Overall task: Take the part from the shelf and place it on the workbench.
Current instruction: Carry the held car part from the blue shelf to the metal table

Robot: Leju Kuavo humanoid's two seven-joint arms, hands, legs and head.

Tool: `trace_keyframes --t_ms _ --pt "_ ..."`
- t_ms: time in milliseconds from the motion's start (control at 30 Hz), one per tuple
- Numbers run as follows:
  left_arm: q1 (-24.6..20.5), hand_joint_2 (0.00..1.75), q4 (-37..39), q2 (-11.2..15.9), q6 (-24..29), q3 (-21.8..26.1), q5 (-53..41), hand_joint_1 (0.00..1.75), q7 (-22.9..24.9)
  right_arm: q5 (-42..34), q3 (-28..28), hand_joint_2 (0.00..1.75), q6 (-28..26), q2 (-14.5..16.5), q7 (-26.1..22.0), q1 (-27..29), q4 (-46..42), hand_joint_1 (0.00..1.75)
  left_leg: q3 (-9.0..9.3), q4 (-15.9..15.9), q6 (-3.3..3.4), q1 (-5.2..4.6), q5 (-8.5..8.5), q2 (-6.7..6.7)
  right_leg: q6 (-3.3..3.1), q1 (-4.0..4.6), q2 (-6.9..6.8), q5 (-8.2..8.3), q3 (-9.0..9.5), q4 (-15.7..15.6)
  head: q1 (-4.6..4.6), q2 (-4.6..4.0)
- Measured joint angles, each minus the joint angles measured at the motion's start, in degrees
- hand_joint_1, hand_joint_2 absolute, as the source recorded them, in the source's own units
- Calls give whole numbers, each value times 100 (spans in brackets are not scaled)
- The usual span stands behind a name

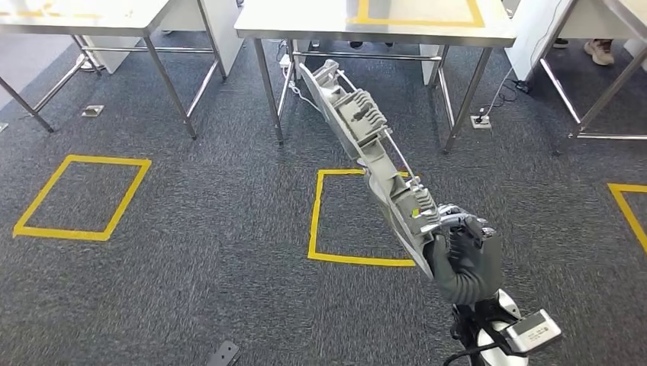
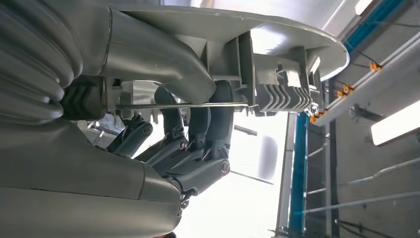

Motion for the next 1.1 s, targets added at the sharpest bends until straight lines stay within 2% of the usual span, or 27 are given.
trace_keyframes --t_ms 67,100,133,167,200,267,300,333,400,433,467,500,567,600,633,667,733,767,800,900,1100 --pt "21 175 3 0 0 -2 -1 0 -3 -1 -1 175 2 5 0 -2 0 175 -506 509 -22 12 -363 -4 -18 -5 31 -151 201 -14 -26 0" --pt "40 175 7 2 0 -3 -1 0 -1 1 -1 175 4 7 3 2 0 175 -687 573 -32 16 -575 -4 -15 -8 51 -234 318 -18 -34 0" --pt "57 175 10 4 0 -3 -2 0 1 1 -1 175 6 7 5 7 0 175 -798 489 -37 17 -707 -3 -4 -15 71 -319 443 -20 -39 0" --pt "69 175 13 6 1 -4 -2 0 2 2 -1 175 7 7 4 12 0 175 -856 279 -37 17 -684 -6 15 -22 94 -410 581 -19 -43 0" --pt "83 175 16 9 3 -4 -2 0 3 2 0 175 9 7 3 16 1 175 -877 -22 -31 18 -409 -8 41 -27 107 -512 696 -23 -49 0" --pt "119 175 42 12 13 -6 -1 0 5 10 2 175 10 9 -4 20 15 175 -901 -590 12 8 530 -8 106 -17 142 -723 894 4 -63 0" --pt "131 175 54 12 20 -7 -1 0 9 24 3 175 5 12 -2 20 24 175 -906 -725 44 -3 896 -7 144 -8 154 -809 941 4 -62 0" --pt "132 175 63 11 26 -8 1 0 12 45 4 175 -4 17 3 17 32 175 -911 -760 89 -18 1058 -7 182 -5 171 -874 989 -9 -58 0" --pt "96 175 48 8 34 -8 3 0 15 91 6 175 -28 23 14 8 32 175 -864 -749 184 -21 999 -22 261 -17 159 -955 1058 -90 -47 0" --pt "77 175 36 8 37 -8 5 0 14 105 7 175 -39 25 16 0 30 175 -820 -785 234 -13 964 -31 288 -24 128 -1005 1057 -39 -41 0" --pt "54 175 26 9 39 -8 7 0 16 111 10 175 -48 25 14 -8 28 175 -762 -829 275 -2 932 -40 310 -25 95 -1093 970 146 -34 0" --pt "39 175 18 7 41 -8 7 0 17 113 13 175 -56 26 12 -15 26 175 -702 -870 308 3 897 -45 325 -22 66 -1206 782 469 -25 0" --pt "23 175 18 -4 43 -8 7 0 21 113 21 175 -65 27 11 -15 26 175 -598 -909 338 -6 817 -54 341 -10 51 -1402 205 1257 -15 0" --pt "28 175 19 -14 43 -8 6 0 21 113 23 175 -67 27 13 -3 26 175 -543 -913 343 -13 770 -61 337 -4 51 -1369 -40 1490 -11 0" --pt "36 175 20 -20 43 -8 5 0 21 115 26 175 -70 27 16 13 26 175 -480 -914 345 -23 721 -72 320 5 50 -1206 -194 1520 -8 0" --pt "43 175 20 -25 46 -8 5 0 21 116 27 175 -73 27 19 27 26 175 -411 -914 345 -34 673 -84 288 21 50 -921 -242 1332 -1 0" --pt "45 175 22 -37 60 -8 3 0 25 117 28 175 -78 29 16 43 26 175 -289 -914 337 -58 588 -101 172 73 39 -284 -144 641 7 0" --pt "36 175 25 -40 69 -8 0 0 29 115 28 175 -78 34 13 43 25 175 -260 -913 321 -66 558 -112 117 99 32 -97 -78 340 5 0" --pt "28 175 27 -41 76 -8 -4 0 39 113 28 175 -78 41 12 46 22 175 -251 -909 305 -77 535 -117 105 111 30 -7 -31 149 -1 0" --pt "20 175 28 -36 84 -8 -14 0 69 113 28 175 -78 57 16 62 15 175 -254 -915 272 -84 512 -113 161 113 55 -11 15 20 -9 0" --pt "13 175 26 -34 97 -8 -15 0 73 113 28 175 -82 86 14 73 13 175 -202 -975 230 -80 513 -105 122 113 61 -40 33 20 -10 0"
